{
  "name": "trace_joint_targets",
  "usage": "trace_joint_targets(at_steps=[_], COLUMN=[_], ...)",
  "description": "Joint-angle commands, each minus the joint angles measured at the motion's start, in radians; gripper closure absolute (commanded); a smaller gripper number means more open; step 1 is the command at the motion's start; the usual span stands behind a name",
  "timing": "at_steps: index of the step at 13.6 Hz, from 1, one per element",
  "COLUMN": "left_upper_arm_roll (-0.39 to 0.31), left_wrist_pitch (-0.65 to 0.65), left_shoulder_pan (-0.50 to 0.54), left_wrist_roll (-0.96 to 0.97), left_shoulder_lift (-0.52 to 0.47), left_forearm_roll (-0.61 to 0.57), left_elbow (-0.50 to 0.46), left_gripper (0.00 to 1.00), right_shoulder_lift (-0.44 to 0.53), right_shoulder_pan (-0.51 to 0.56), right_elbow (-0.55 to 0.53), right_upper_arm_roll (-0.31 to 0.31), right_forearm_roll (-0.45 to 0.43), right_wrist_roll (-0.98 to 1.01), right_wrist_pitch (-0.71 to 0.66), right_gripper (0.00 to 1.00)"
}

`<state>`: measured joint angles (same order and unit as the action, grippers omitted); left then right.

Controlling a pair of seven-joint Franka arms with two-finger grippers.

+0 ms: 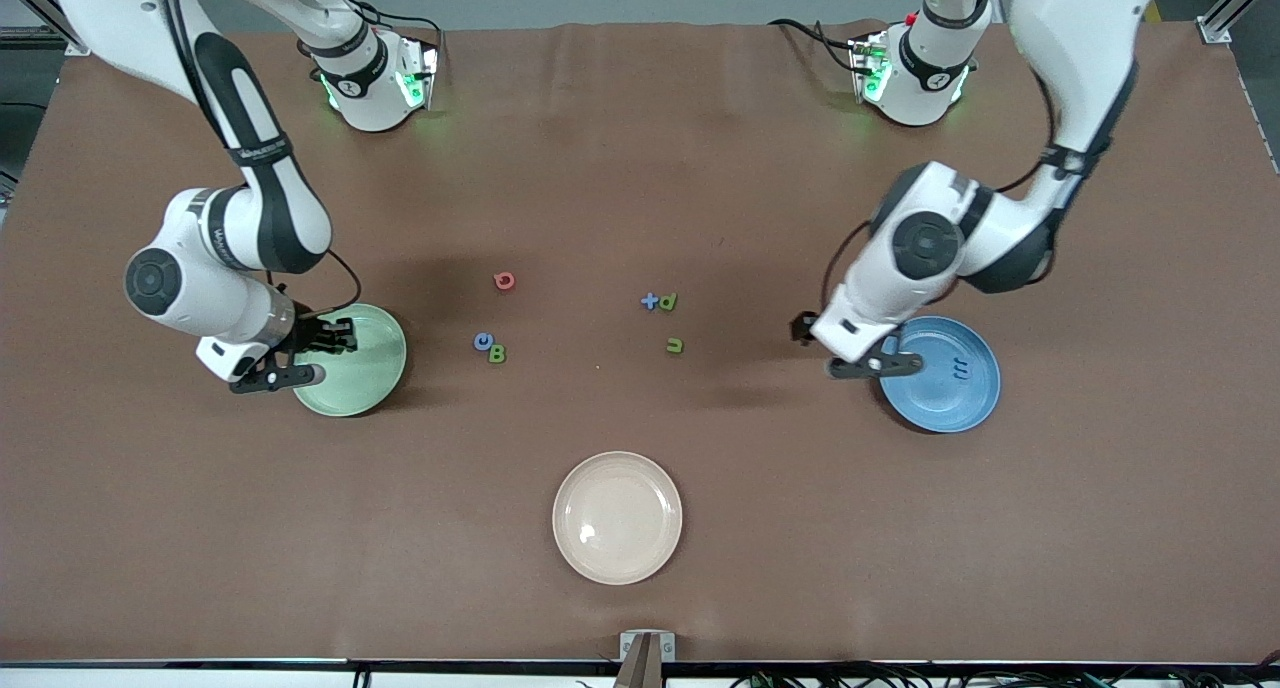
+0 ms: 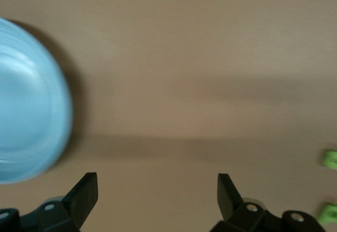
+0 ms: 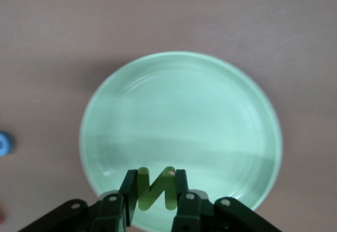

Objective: Sort upper and lower case letters into plates
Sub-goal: 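Place the green N on the green plate with the right gripper, then grasp the green c with the left gripper while the right gripper reaches the pink q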

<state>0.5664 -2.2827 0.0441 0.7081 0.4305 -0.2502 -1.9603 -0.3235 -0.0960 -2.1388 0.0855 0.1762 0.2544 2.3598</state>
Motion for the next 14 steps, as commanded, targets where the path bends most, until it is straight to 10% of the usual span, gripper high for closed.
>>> trace_joint_targets(at_steps=[1, 8, 9, 10, 14], left_upper_arm_roll=[-0.008, -0.016, -0.025, -0.043, -0.106], left_wrist_pitch=[0.016, 0.005, 0.005, 0.003, -0.052], left_shoulder_pan=[-0.111, -0.260, -0.277, -0.305, -0.388], left_wrist_roll=[0.146, 0.277, 0.281, 0.283, 0.281], left_shoulder_lift=[0.124, 0.300, 0.316, 0.330, 0.361], left_forearm_roll=[-0.020, -0.103, -0.103, -0.103, -0.101], left_elbow=[0.136, 0.290, 0.310, 0.328, 0.340], left_gripper=[0.00, 0.00, 0.00, 0.00, 0.04], right_shoulder_lift=[-0.043, -0.086, -0.085, -0.082, -0.063], right_shoulder_pan=[0.021, 0.012, 0.012, 0.012, -0.001], right_elbow=[-0.022, -0.044, -0.039, -0.033, 0.037], right_upper_arm_roll=[-0.015, -0.018, -0.018, -0.018, -0.024], right_forearm_roll=[-0.001, 0.002, 0.002, 0.002, 0.008], right_wrist_roll=[0.034, 0.031, 0.025, 0.020, -0.012], right_wrist_pitch=[0.071, 0.072, 0.049, 0.029, -0.084], right_gripper=[1.00, 0.94, 0.70, 0.05, 0.00])
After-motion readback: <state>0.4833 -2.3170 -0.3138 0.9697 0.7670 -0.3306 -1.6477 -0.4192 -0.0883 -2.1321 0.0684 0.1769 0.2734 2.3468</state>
